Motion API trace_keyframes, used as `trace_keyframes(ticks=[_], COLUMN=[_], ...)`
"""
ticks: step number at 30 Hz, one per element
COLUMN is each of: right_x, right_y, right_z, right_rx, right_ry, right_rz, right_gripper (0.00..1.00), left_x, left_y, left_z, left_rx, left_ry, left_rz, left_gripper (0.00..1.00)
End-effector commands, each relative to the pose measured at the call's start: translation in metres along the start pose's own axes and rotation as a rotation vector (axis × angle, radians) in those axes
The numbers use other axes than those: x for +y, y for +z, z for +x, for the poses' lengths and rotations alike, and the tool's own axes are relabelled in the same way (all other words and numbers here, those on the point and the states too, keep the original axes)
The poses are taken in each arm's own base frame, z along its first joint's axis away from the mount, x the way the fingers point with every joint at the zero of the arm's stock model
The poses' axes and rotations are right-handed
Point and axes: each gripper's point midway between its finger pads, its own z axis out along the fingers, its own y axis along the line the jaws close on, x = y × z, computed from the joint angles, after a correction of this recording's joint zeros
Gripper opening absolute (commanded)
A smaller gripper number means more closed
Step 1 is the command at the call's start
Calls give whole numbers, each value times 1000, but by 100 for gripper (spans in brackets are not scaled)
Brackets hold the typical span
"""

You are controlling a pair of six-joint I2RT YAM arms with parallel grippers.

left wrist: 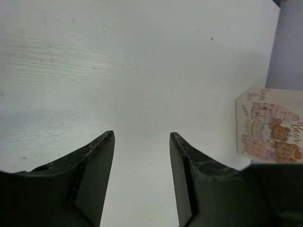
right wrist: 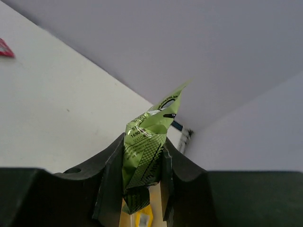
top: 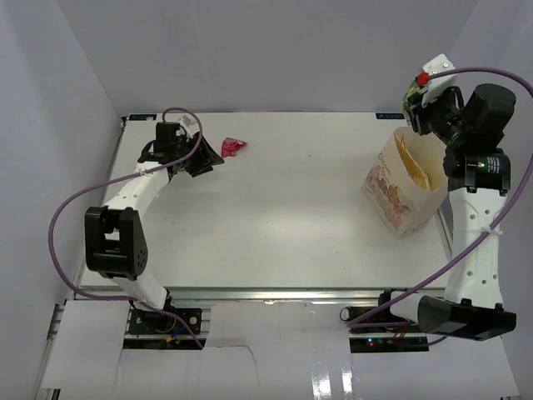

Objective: Place the snacks into the paper bag

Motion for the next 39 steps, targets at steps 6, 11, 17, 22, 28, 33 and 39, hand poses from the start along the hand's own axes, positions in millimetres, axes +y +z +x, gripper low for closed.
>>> trace_keyframes(ticks=[6, 11, 17, 22, 28, 33, 39], right_x=[-37, -32, -30, -19, 4, 18, 23], right_y=[-19, -16, -10, -10, -8, -9, -7], right_z=[158, 197, 205, 168, 162, 170, 160], right_rx=[457, 549, 553, 427, 382, 384, 345], right_ry=[54, 91, 124, 128, 212, 245, 258], right_rz=[159, 127, 93, 31, -54, -89, -119], right_gripper=[8, 13, 77, 94, 95, 95, 96], left_x=[27, 47, 56, 52, 24, 25, 62], left_y=[57, 85, 114, 155, 189, 201, 216], left_z=[-39, -57, -69, -63, -80, -86, -70], left_rx=[-4, -30, -24, 4, -91, -137, -93], left_ry=[154, 194, 278, 346, 478, 624, 649], left_rz=[-92, -165, -182, -182, -167, -237, -361], left_gripper=[61, 63, 66, 68, 74, 74, 75])
